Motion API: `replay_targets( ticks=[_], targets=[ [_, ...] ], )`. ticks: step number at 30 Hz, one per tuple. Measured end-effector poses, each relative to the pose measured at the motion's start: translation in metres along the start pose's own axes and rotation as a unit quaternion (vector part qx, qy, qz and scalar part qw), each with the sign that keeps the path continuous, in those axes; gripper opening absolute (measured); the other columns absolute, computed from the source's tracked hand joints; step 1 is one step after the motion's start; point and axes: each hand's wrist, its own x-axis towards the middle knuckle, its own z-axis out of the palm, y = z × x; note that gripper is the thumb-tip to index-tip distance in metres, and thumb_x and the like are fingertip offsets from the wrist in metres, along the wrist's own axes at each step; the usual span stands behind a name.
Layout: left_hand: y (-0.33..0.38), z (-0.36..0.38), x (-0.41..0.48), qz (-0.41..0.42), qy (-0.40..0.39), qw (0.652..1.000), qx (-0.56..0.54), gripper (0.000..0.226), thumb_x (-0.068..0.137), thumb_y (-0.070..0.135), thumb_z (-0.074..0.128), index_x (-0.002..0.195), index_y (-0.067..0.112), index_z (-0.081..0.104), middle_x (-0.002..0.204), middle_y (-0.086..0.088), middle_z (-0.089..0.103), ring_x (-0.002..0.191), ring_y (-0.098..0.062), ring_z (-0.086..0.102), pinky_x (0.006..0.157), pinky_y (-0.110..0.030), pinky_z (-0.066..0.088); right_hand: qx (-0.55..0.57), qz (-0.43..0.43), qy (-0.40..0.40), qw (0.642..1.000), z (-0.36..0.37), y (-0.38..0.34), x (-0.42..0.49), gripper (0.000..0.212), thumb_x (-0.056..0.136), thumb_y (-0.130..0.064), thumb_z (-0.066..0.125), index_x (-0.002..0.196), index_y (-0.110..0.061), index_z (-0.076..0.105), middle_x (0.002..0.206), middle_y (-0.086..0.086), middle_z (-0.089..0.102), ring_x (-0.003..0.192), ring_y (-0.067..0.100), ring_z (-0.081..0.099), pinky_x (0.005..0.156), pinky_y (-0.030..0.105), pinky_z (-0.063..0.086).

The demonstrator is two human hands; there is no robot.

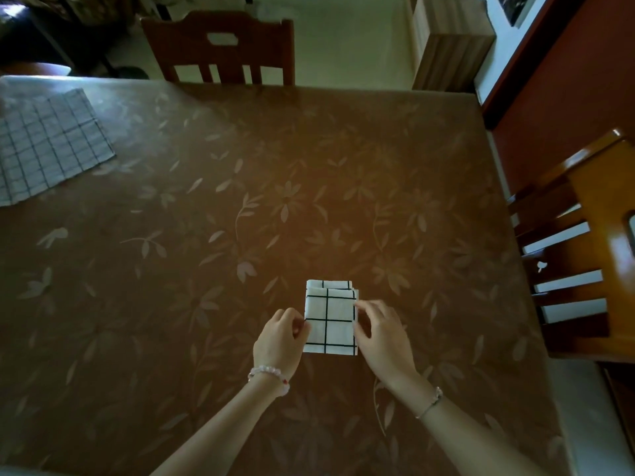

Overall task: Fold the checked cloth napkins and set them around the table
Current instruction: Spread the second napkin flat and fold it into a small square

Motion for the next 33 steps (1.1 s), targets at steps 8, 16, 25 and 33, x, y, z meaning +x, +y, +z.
replay_targets(
  ticks=[8,16,25,33],
  targets=[
    [0.009,-0.001,0.033,0.106,-0.005,0.994,0.017,0.044,0.087,0.029,0.059,0.129,0.022,0.047,0.126,0.004,0.048,0.114,-0.018,0.042,0.096,-0.028,0.036,-0.089,-0.063,-0.061,0.992,-0.004,-0.002,0.052,0.041,0.093,-0.032,0.05,0.134,-0.023,0.049,0.13,-0.012,0.048,0.116,0.013,0.038,0.097,0.031,0.039],
    [0.017,-0.003,0.061,0.159,-0.078,0.974,0.139,0.024,0.088,0.036,0.055,0.109,0.022,0.055,0.115,0.005,0.043,0.109,-0.016,0.038,0.095,-0.026,0.033,-0.12,-0.108,-0.084,0.983,-0.007,0.009,0.06,0.038,0.092,-0.035,0.051,0.129,-0.026,0.053,0.124,-0.012,0.048,0.112,0.013,0.04,0.094,0.028,0.033],
    [0.024,-0.011,0.074,0.17,-0.079,0.975,0.122,0.011,0.096,0.03,0.043,0.098,0.021,0.047,0.106,0.007,0.06,0.101,-0.017,0.044,0.086,-0.031,0.031,-0.097,-0.097,-0.081,0.987,-0.008,0.011,0.063,0.033,0.093,-0.035,0.051,0.125,-0.028,0.057,0.121,-0.014,0.049,0.109,0.012,0.04,0.093,0.028,0.034],
    [0.025,-0.004,0.075,0.178,-0.041,0.981,0.064,0.019,0.09,0.021,0.055,0.107,0.012,0.052,0.107,-0.001,0.051,0.092,-0.019,0.056,0.076,-0.032,0.046,-0.072,-0.054,-0.028,0.996,-0.002,0.004,0.062,0.029,0.088,-0.026,0.058,0.117,-0.024,0.061,0.112,-0.01,0.053,0.107,0.013,0.044,0.088,0.028,0.034]
  ],
)
